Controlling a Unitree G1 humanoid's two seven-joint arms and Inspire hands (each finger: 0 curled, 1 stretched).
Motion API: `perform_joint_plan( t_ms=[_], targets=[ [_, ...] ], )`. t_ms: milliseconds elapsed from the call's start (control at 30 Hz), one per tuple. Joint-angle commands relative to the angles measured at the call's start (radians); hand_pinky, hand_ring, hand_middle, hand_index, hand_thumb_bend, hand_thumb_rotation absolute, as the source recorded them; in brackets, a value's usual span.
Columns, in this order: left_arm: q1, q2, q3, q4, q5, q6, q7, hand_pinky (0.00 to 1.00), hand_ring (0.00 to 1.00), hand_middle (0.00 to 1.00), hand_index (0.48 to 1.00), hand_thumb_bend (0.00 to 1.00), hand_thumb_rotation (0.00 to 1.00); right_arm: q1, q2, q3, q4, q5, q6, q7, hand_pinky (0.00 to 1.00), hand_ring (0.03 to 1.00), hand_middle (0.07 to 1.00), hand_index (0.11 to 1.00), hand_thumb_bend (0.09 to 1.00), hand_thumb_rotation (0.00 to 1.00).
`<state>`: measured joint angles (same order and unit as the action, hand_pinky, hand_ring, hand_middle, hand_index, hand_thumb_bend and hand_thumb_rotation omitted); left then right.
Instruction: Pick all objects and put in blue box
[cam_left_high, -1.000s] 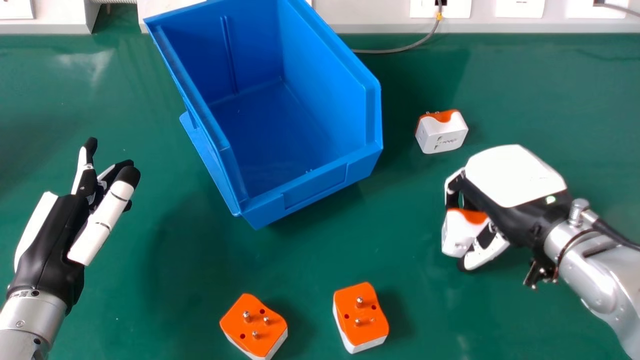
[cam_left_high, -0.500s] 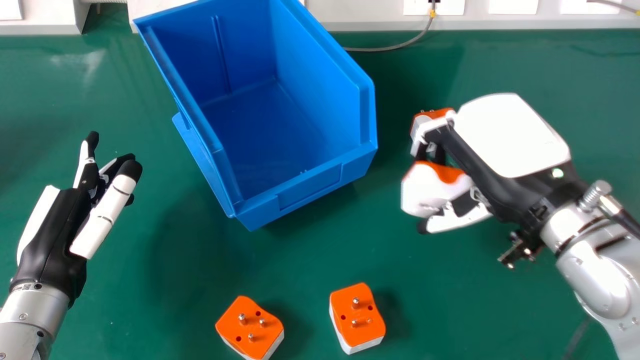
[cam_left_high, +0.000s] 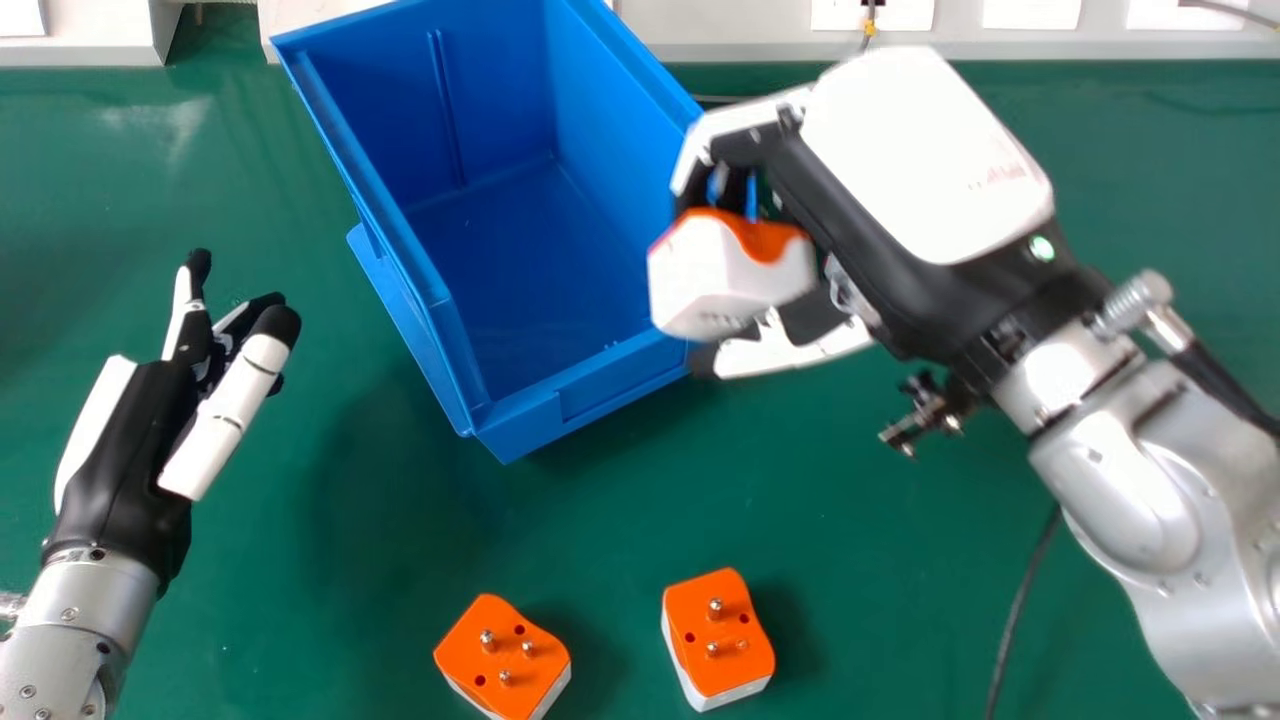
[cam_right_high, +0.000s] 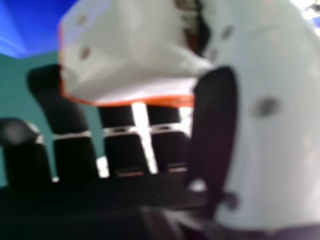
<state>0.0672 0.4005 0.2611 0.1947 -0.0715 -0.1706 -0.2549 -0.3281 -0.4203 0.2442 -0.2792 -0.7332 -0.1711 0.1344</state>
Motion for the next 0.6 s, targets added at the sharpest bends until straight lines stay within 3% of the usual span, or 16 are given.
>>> perform_joint_plan(
  t_ms=[0,233,467,567],
  targets=[
    [-0.016,-0.005,-0.001,-0.004,0.003,-0.017,0.010,0.85,0.90,0.92,0.946,0.61,0.84,-0.105,0.041,0.009,0.053,0.010,-0.022,-0.037,0.05,0.088,0.146,0.469,0.487,0.15],
    [-0.025,-0.008,-0.013,0.007,0.005,-0.023,0.014,0.85,0.91,0.92,0.949,0.60,0.84,-0.326,0.168,0.062,0.348,-0.036,-0.024,-0.161,0.05,0.089,0.149,0.469,0.488,0.15],
    [-0.005,-0.014,-0.019,-0.020,0.003,-0.018,0.018,0.86,0.91,0.93,0.955,0.58,0.84,-0.548,0.253,0.132,0.722,-0.094,0.033,-0.249,0.06,0.104,0.189,0.469,0.489,0.15],
    [0.009,-0.019,-0.024,-0.049,0.008,-0.007,0.025,0.87,0.91,0.93,0.955,0.58,0.84,-0.658,0.288,0.170,0.895,-0.120,0.082,-0.254,0.07,0.121,0.214,0.470,0.489,0.15]
  ],
)
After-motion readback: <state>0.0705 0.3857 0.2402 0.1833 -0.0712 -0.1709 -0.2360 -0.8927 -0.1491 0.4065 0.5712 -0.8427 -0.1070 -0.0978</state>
